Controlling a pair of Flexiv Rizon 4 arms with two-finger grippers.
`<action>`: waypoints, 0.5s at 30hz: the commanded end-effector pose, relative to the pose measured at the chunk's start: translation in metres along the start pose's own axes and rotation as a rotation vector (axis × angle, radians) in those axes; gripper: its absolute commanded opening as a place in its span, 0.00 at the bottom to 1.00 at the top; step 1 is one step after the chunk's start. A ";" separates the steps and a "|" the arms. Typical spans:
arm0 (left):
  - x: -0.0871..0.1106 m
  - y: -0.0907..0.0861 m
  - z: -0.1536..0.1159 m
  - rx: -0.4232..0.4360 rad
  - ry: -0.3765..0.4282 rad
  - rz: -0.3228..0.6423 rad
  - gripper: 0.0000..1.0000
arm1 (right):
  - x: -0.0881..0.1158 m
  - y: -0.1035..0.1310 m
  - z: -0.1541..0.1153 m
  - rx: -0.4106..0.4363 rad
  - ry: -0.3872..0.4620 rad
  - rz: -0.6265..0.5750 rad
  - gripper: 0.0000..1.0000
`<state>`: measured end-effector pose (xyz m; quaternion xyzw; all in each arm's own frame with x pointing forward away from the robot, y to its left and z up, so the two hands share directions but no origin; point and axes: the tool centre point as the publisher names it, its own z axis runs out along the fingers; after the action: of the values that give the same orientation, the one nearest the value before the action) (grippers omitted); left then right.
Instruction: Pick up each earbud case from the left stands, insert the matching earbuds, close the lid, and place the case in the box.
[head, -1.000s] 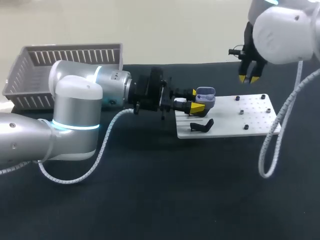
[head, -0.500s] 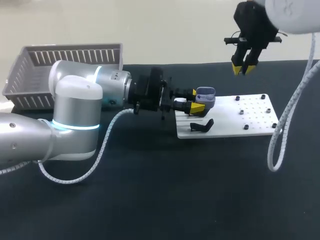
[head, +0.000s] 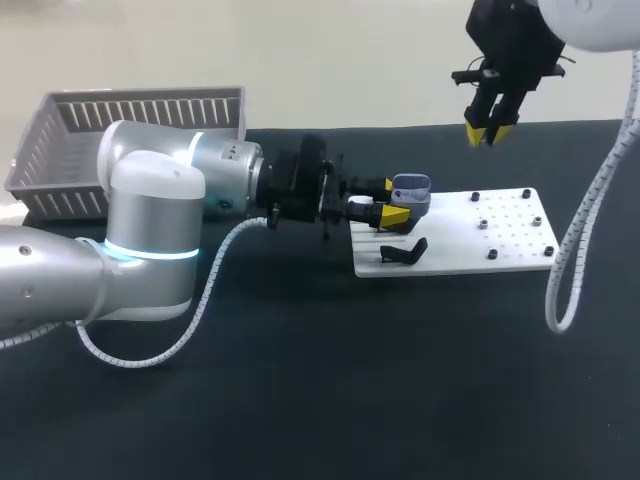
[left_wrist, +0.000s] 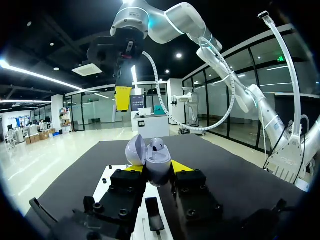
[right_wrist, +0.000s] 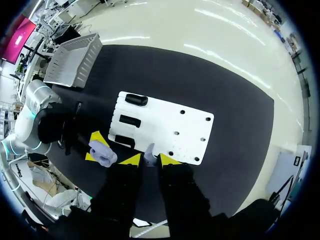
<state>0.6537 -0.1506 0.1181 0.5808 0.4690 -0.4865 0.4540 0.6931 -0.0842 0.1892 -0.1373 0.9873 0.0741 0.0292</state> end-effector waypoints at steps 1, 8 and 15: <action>0.001 -0.001 0.000 -0.002 -0.002 0.003 0.00 | 0.001 0.000 0.000 0.000 -0.003 0.000 0.00; 0.001 -0.001 0.000 -0.002 -0.002 0.003 0.00 | 0.014 0.030 -0.015 -0.016 0.002 -0.053 0.00; 0.001 -0.001 0.000 -0.002 -0.002 0.003 0.00 | 0.034 0.056 -0.028 -0.089 0.026 -0.064 0.00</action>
<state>0.6537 -0.1506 0.1181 0.5808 0.4690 -0.4865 0.4540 0.6531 -0.0419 0.2172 -0.1723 0.9786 0.1123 0.0088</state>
